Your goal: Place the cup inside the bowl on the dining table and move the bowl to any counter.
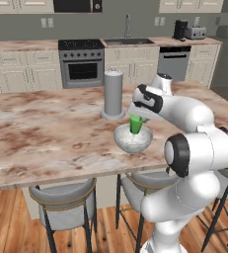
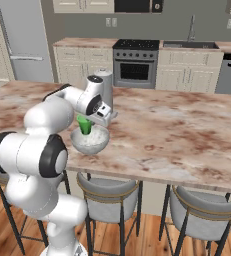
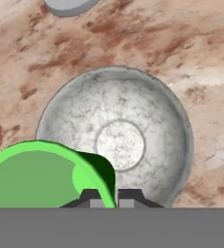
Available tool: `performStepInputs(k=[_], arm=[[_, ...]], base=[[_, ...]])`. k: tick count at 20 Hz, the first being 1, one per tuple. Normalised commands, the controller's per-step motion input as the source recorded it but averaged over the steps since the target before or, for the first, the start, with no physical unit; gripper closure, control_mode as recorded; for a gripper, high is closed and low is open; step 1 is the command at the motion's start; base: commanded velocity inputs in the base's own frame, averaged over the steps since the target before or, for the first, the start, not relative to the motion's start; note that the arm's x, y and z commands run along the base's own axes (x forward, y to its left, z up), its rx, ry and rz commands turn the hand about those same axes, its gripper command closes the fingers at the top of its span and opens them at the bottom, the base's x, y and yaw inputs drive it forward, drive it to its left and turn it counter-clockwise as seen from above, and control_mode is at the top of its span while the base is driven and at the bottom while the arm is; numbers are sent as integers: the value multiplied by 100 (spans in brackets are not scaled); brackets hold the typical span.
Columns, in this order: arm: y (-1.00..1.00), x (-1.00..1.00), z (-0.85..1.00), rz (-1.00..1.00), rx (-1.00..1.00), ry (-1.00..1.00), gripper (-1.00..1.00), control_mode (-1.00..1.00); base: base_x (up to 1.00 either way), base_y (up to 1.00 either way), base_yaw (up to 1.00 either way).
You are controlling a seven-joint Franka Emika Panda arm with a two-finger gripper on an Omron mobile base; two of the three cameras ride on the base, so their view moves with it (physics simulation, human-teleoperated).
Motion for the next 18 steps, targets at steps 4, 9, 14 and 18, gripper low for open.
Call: performStepInputs(k=[4,9,14,18], arm=[[7,3,-11,0,0,2,100,-100],[0,0,-3,0,0,2,100,-100],[0,0,0,0,0,1,100,-100],[0,0,-1,0,0,1,100,-100]], base=[[0,0,0],[0,0,0],[0,0,0],[0,0,0]])
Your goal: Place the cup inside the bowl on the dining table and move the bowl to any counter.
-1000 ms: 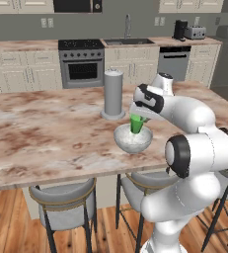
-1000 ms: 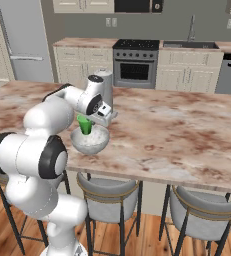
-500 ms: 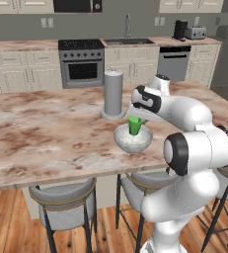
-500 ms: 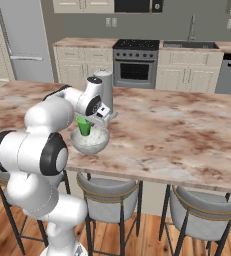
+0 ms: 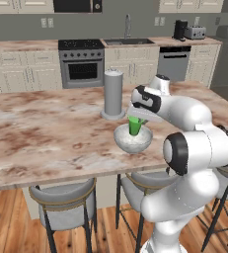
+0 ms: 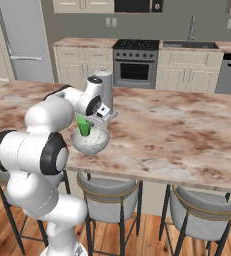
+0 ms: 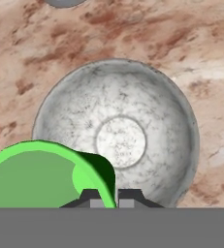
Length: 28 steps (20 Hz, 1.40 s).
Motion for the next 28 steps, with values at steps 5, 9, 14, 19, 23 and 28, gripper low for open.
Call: performStepInputs(k=[5,9,14,19,23,28], arm=[[0,0,-11,0,0,0,100,-100],[0,0,-18,0,0,1,100,-100],[0,0,-14,0,0,1,100,-100],[0,0,-12,0,-1,0,100,-100],[0,1,-3,0,0,0,100,-100],[0,4,-3,0,0,0,100,-100]], base=[[0,0,0],[0,0,0],[0,0,0],[0,0,0],[0,0,0],[0,0,0]])
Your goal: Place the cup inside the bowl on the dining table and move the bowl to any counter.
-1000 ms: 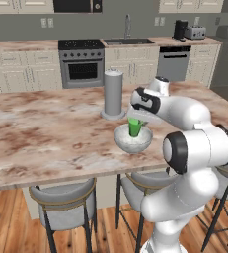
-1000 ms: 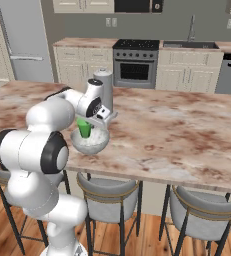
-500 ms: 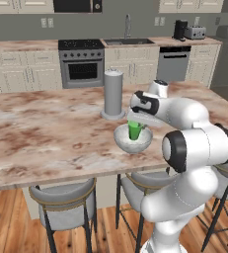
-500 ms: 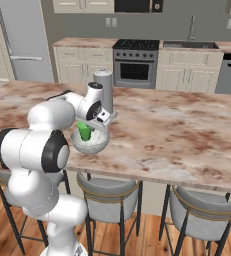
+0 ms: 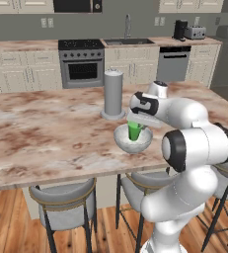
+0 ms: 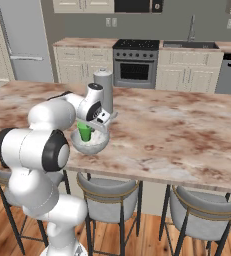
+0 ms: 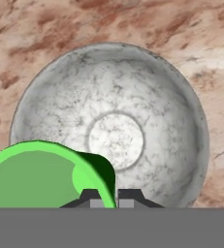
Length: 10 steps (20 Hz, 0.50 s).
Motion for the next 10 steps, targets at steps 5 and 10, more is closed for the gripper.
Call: performStepInputs(k=[5,10], arm=[[0,5,-6,0,-1,0,100,-100],[-8,5,-3,0,-1,0,100,-100]], base=[[0,0,0],[0,0,0]])
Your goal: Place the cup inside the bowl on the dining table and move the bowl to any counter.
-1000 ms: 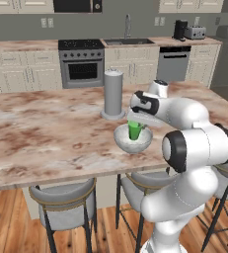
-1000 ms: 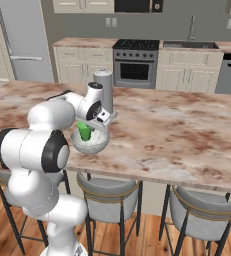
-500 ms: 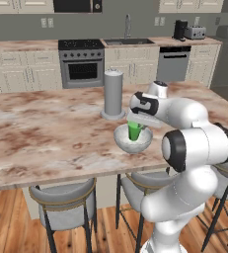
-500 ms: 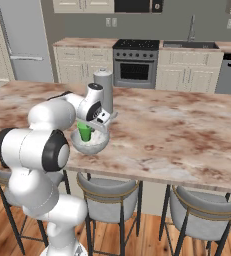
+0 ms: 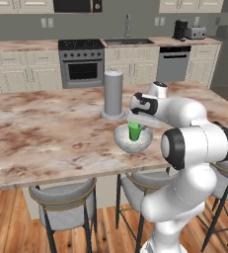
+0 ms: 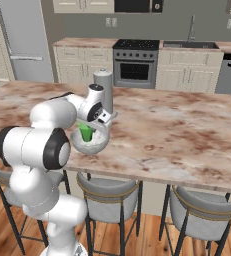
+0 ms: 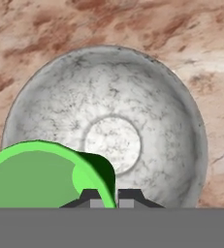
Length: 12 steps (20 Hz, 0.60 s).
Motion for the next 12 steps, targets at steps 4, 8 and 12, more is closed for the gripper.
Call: performStepInputs(k=[4,8,12], arm=[[-12,3,-1,0,0,0,100,-100],[-9,1,-6,0,0,0,100,-100],[0,4,-26,0,0,3,100,-100]], base=[[0,0,0],[0,0,0],[0,0,0]])
